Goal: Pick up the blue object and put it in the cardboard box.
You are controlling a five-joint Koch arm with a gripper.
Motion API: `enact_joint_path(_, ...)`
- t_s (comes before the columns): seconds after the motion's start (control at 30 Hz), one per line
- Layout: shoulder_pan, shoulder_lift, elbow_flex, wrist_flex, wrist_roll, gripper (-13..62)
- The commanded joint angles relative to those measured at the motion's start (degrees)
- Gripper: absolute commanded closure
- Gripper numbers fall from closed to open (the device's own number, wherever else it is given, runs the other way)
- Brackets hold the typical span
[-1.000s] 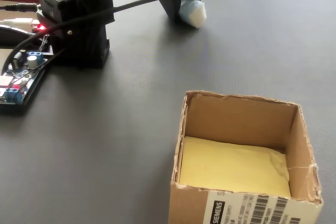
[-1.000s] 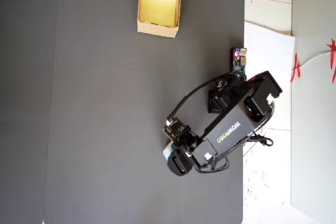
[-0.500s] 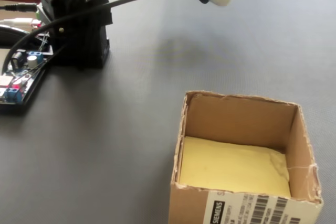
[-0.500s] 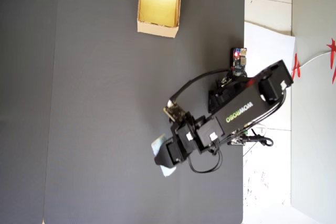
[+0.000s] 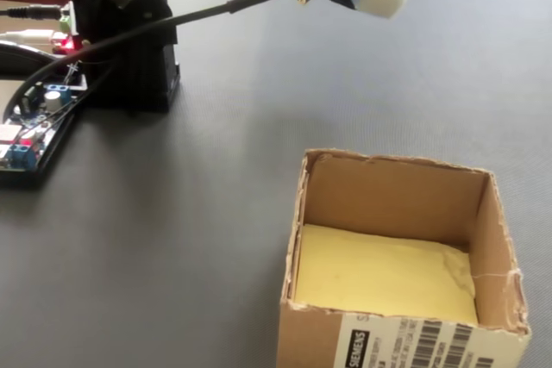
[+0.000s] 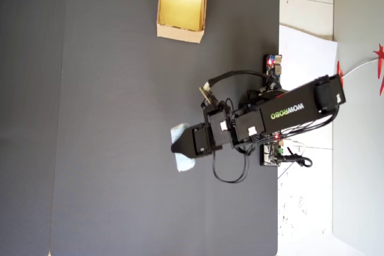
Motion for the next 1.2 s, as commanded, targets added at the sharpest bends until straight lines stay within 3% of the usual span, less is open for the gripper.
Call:
enact_joint_path(0.0, 3.16, 1.67, -2.11, -6.24, 0.35, 38.7)
enact_joint_path(0.7, 34.1, 0.53, -3.87, -18.02, 1.32, 38.6)
enact_joint_path(1.17, 52.21, -13.36, -16.52, -18.54, 0.44, 38.6)
